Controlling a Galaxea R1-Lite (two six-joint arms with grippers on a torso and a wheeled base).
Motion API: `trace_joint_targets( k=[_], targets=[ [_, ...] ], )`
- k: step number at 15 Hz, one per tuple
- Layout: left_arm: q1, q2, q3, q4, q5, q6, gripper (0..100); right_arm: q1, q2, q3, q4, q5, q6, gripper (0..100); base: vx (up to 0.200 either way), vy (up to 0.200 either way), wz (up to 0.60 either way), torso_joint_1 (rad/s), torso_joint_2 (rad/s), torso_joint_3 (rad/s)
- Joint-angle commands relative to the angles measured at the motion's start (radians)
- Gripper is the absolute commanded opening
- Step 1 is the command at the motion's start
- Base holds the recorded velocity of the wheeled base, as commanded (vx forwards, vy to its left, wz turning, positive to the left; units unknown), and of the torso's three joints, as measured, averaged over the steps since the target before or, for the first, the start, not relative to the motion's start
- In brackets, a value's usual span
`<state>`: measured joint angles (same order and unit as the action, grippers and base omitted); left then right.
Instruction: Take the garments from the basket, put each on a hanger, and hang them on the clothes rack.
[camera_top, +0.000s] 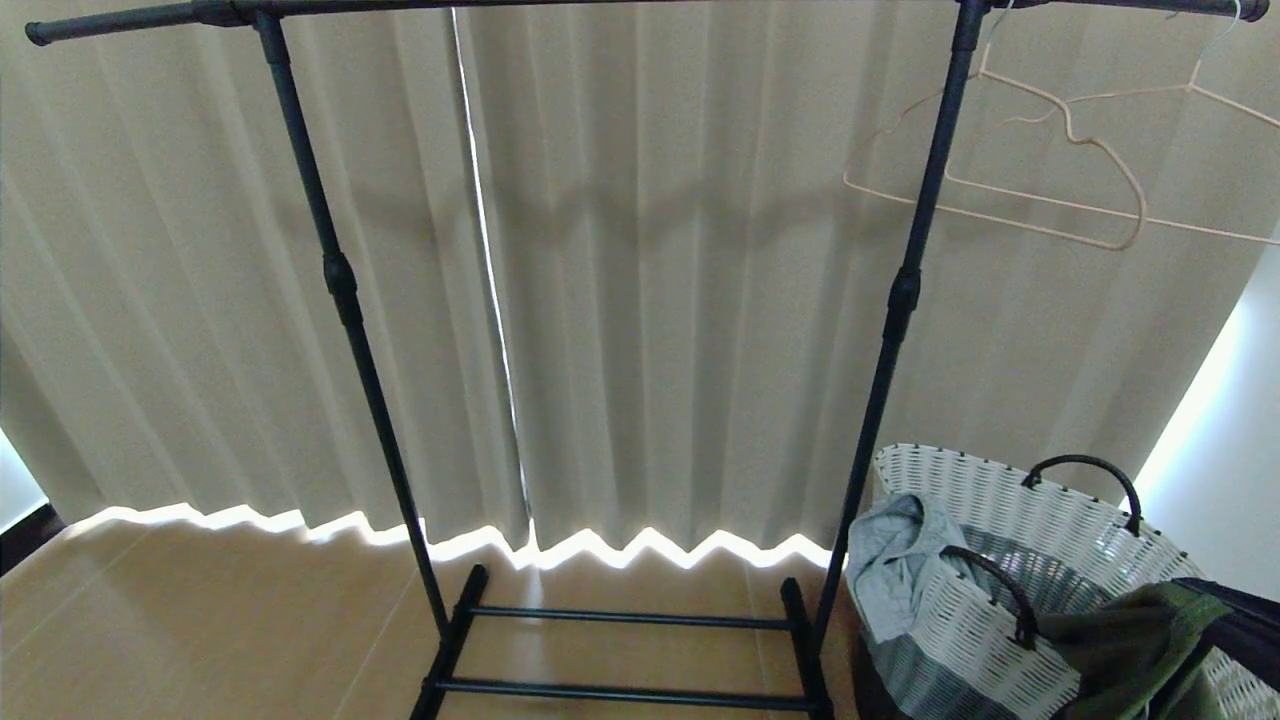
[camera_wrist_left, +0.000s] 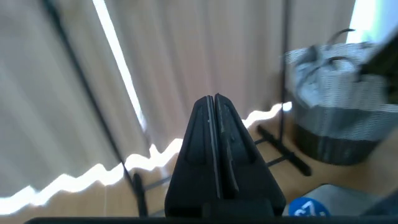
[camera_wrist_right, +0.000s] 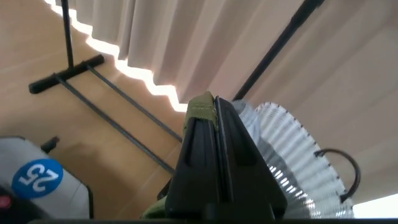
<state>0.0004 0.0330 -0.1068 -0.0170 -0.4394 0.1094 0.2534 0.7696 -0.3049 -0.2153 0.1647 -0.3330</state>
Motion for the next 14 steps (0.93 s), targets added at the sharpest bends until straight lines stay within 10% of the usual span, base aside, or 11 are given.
trace_joint_targets(
  k=[1, 7, 14],
  targets=[
    [0.000, 0.208, -0.156, -0.001, -0.053, 0.004, 0, 0.004, 0.062, -0.059, -0.001, 0.004, -0.001, 0, 0.000, 0.000, 0.00, 0.000, 0.00, 0.000],
    [-0.252, 0.861, -0.479, -0.029, -0.070, 0.055, 0, 0.113, 0.192, -0.218, -0.004, 0.004, 0.112, 0, 0.000, 0.000, 0.00, 0.000, 0.00, 0.000],
    [-0.901, 1.285, -0.481, -0.383, 0.321, -0.099, 0, 0.239, 0.243, -0.306, -0.018, 0.006, 0.278, 0, 0.000, 0.000, 0.00, 0.000, 0.00, 0.000]
  ],
)
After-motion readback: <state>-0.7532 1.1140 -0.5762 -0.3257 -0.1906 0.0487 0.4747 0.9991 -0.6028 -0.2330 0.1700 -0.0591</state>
